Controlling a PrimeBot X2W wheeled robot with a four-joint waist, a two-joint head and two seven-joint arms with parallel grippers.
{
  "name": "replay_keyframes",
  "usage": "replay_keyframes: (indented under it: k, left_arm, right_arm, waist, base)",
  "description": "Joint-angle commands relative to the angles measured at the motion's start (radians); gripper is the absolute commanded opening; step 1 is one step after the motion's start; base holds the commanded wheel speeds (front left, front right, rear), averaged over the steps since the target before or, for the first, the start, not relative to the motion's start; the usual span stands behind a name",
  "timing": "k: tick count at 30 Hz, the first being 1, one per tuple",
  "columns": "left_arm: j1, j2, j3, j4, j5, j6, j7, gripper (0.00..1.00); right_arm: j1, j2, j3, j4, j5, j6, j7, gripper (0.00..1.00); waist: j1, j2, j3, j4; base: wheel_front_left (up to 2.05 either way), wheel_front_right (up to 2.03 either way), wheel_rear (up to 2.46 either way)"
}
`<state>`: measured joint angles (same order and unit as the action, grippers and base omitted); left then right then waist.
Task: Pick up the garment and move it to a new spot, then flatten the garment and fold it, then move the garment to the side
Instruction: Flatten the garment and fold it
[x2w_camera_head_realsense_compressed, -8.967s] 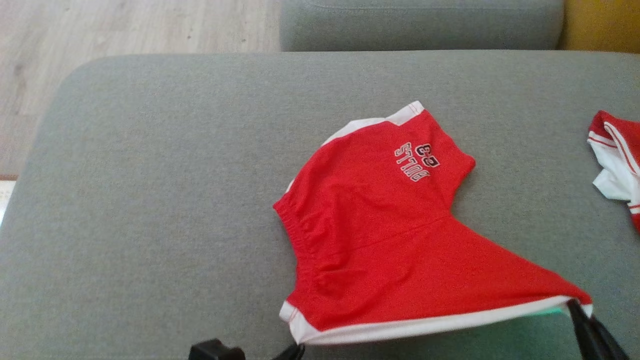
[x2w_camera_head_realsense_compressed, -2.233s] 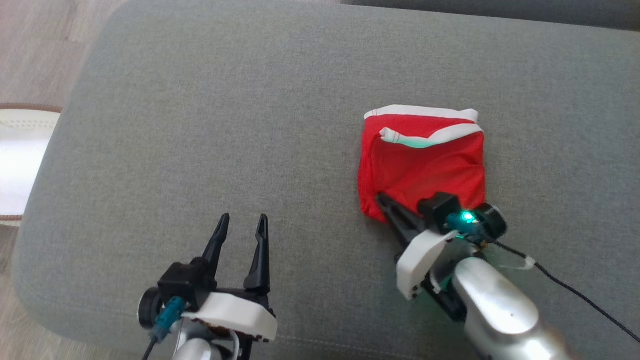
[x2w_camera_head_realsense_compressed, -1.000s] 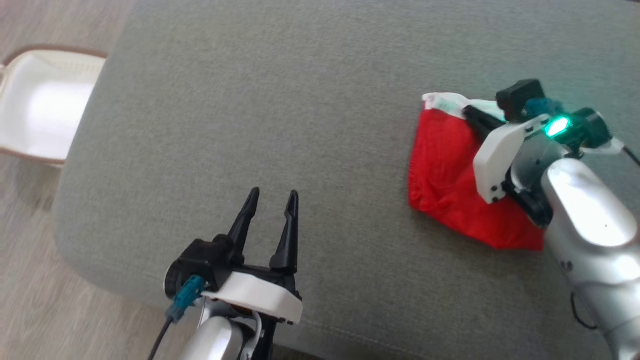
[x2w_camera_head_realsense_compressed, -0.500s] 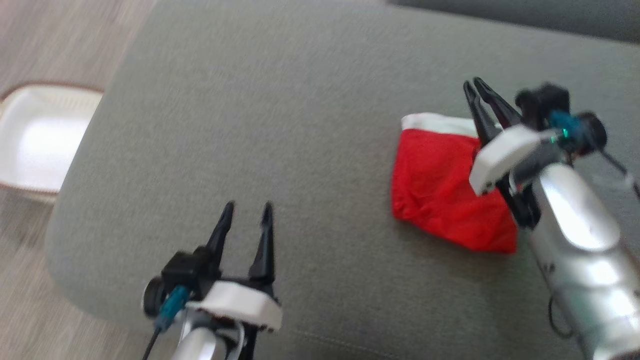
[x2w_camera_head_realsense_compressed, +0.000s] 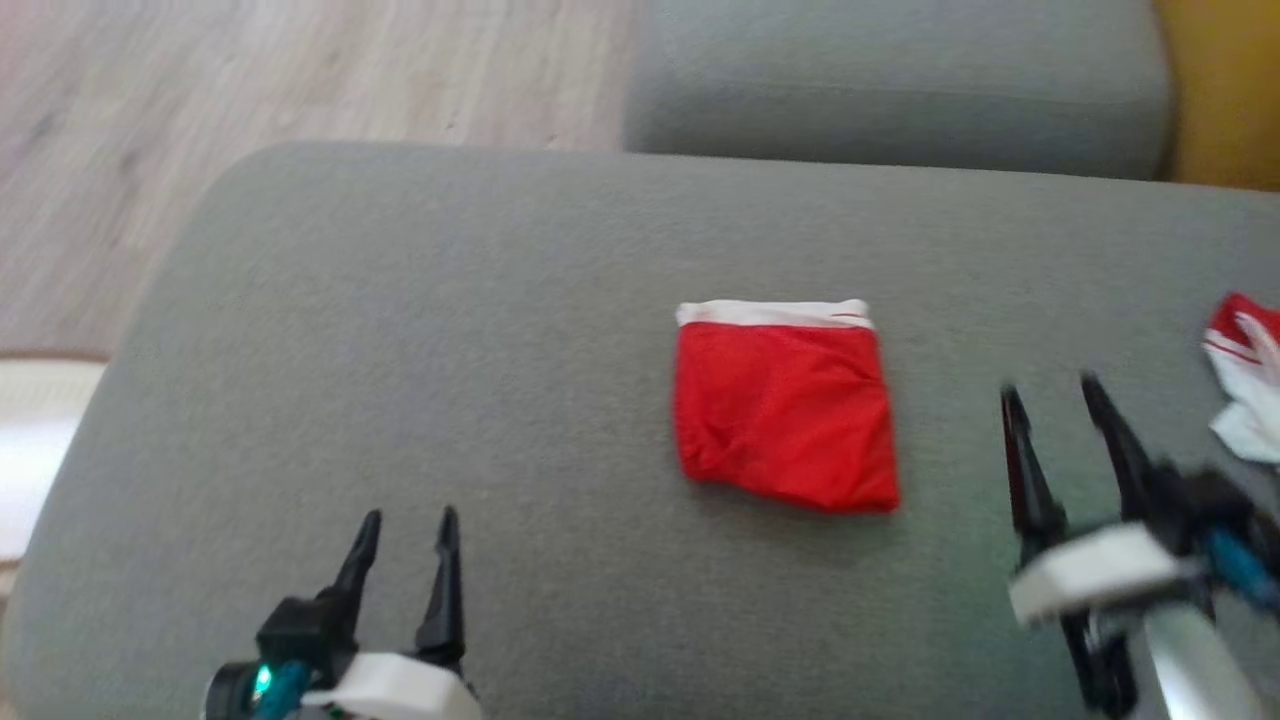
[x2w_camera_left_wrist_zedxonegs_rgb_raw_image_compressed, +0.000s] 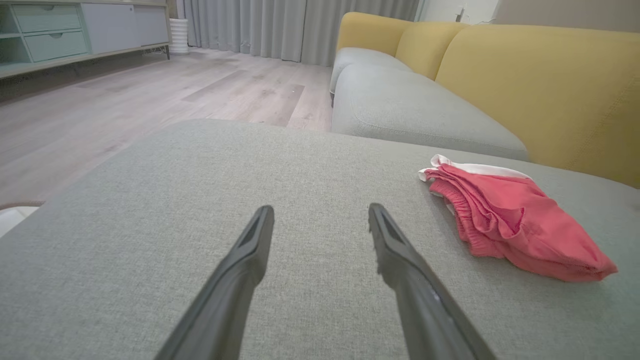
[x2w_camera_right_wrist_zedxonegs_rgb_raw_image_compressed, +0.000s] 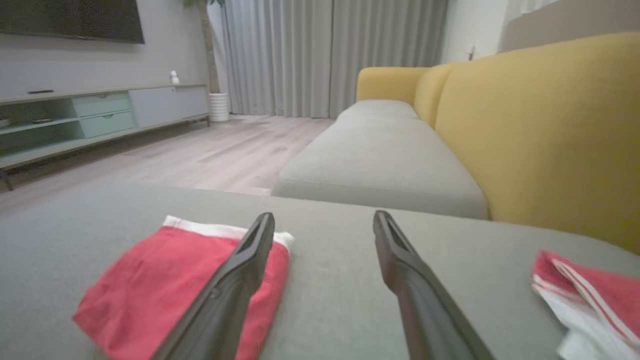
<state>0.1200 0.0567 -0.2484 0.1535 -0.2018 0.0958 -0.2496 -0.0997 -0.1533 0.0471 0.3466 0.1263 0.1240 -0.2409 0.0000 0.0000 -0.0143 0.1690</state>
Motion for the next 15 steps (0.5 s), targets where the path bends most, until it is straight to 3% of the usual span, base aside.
replay_keyframes:
  k: [1, 8, 15]
  left_arm:
    - [-0.026, -0.002, 0.039, -0.03, 0.009, -0.001, -0.012, 1.0]
    - [0.028, -0.002, 0.089, -0.032, 0.035, -0.029, -0.012, 1.0]
    - [0.047, -0.004, 0.107, -0.031, 0.05, -0.058, -0.012, 1.0]
  right_arm:
    - [-0.006, 0.004, 0.013, -0.042, -0.003, 0.007, -0.015, 1.0]
    - [0.182, 0.039, -0.008, -0.137, -0.038, 0.007, -0.02, 1.0]
    - [0.267, 0.077, -0.029, -0.181, -0.062, 0.007, -0.021, 1.0]
  waist:
    - [0.0, 0.0, -0.022, -0.028]
    - [0.0, 0.0, -0.042, -0.059]
    - [0.0, 0.0, -0.048, -0.077]
  base:
    - [0.0, 0.0, 0.0]
    - [0.0, 0.0, 0.0]
    - [0.0, 0.0, 0.0]
